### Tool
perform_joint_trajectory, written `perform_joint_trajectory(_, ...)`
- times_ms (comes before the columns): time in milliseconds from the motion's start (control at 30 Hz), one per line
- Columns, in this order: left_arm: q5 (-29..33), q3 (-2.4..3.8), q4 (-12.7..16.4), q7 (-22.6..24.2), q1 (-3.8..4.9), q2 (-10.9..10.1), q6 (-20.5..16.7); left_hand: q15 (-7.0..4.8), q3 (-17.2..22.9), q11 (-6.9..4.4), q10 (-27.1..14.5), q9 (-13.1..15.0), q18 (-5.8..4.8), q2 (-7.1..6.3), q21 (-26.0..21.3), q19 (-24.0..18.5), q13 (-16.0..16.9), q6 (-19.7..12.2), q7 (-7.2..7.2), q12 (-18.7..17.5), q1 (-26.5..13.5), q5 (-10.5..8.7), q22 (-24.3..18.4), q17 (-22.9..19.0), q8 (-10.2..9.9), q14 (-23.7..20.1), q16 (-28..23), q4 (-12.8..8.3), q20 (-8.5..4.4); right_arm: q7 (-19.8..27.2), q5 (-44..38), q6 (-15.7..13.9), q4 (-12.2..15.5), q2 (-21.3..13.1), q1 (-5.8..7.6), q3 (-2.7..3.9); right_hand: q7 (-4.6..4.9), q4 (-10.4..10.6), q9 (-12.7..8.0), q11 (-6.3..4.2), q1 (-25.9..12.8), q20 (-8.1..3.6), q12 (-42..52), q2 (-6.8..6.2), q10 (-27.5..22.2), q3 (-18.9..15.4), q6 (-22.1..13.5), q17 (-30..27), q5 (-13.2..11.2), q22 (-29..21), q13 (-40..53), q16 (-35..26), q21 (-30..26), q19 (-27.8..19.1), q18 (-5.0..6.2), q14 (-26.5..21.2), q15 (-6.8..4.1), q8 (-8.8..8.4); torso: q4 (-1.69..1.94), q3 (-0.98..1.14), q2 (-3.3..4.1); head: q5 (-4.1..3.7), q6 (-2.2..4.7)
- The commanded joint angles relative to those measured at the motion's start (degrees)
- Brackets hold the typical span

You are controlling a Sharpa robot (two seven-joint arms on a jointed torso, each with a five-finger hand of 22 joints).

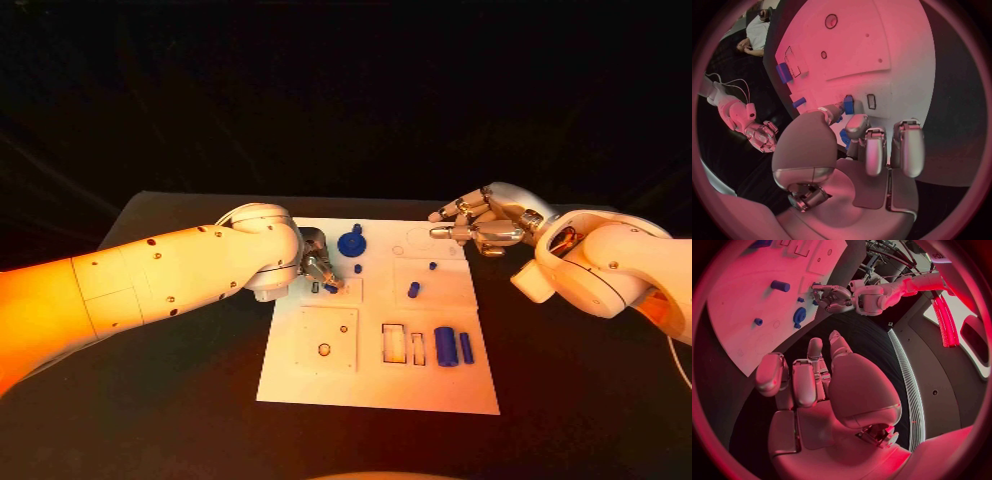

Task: Assemble the parts on the task board

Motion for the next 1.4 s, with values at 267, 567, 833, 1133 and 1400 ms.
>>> perform_joint_trajectory(267,-0.18,-0.61,-0.2,-1.61,-0.77,0.05,4.15,-0.36,4.69,-0.2,0.7,-0.38,-0.39,0.77,0.46,3.51,0.18,1.81,-1.01,0.37,-1.0,-0.08,9.84,15.05,-0.04,6.02,0.14,-5.8,-0.39,0.44,-0.4,0.4,0.11,0.06,-0.03,-0.01,0.21,0.08,0.07,0.19,0.24,-0.02,-0.29,0.18,-0.36,-0.29,-0.01,-0.06,0.11,-0.1,-0.09,-0.3,-0.35,-0.26,0.68,1.34,0.13,0.18,0.01,0.01,0.03,-0.13,-0.01)
perform_joint_trajectory(567,-0.18,-0.61,-0.53,-1.64,-0.77,0.2,5.07,-0.52,3.02,-0.39,1.16,-1.17,-0.46,1.13,0.65,3.66,0.46,2.68,-1.25,0.65,-2.83,-0.11,10.14,15.05,-0.21,6.02,0.14,-5.26,-0.55,0.41,-0.4,0.47,0.18,0.03,-0.03,-0.01,0.21,0.23,0.08,0.2,0.08,-0.02,-0.3,0.28,-0.33,-0.45,-0.01,-0.23,0.16,-0.19,-0.2,-0.44,-0.42,-0.29,0.69,1.31,0.14,0.25,0.02,0.03,0.01,-0.16,-0.06)
perform_joint_trajectory(833,-0.19,-0.61,-0.89,-1.65,-0.76,0.5,5.95,-0.61,0.38,-0.52,1.55,-2.22,-0.49,1.55,0.69,3.71,0.81,3.61,-1.41,0.95,-5.37,-0.14,10.28,15.05,-0.5,6.02,0.14,-4.17,-0.65,0.39,-0.4,0.44,0.27,-0.04,-0.03,-0.01,0.21,0.3,0.08,0.2,0.0,-0.02,-0.3,0.3,-0.31,-0.54,-0.01,-0.29,0.18,-0.25,-0.26,-0.5,-0.46,-0.32,0.7,1.29,0.14,0.28,-0.01,0.07,0.03,-0.17,-0.15)
perform_joint_trajectory(1133,-0.24,-0.61,-1.3,-1.66,-0.75,0.81,6.57,-0.64,-2.3,-0.53,1.77,-3.18,-0.54,1.66,0.8,3.8,1.18,4.26,-1.43,1.25,-7.3,-0.17,10.49,15.05,-0.77,6.02,0.14,-3.12,-0.7,0.4,-0.4,0.42,0.37,-0.1,-0.03,-0.01,0.21,0.41,0.08,0.21,-0.12,-0.01,-0.3,0.33,-0.28,-0.68,-0.02,-0.31,0.19,-0.33,-0.32,-0.53,-0.52,-0.35,0.71,1.28,0.14,0.33,0.01,0.07,0.01,-0.27,-0.2)
perform_joint_trajectory(1400,-0.24,-0.61,-1.73,-1.66,-0.74,1.03,6.78,-0.63,-4.02,-0.52,1.92,-3.81,-0.57,1.81,0.89,3.87,1.41,4.67,-1.44,1.43,-8.42,-0.17,10.65,15.05,-0.91,6.02,0.14,-2.31,-0.69,0.39,-0.4,0.39,0.49,-0.19,-0.03,-0.01,0.21,0.52,0.08,0.21,-0.26,-0.01,-0.28,0.36,-0.25,-0.82,-0.03,-0.36,0.21,-0.41,-0.39,-0.58,-0.58,-0.38,0.73,1.27,0.15,0.37,0.04,0.05,0.01,-0.33,-0.2)
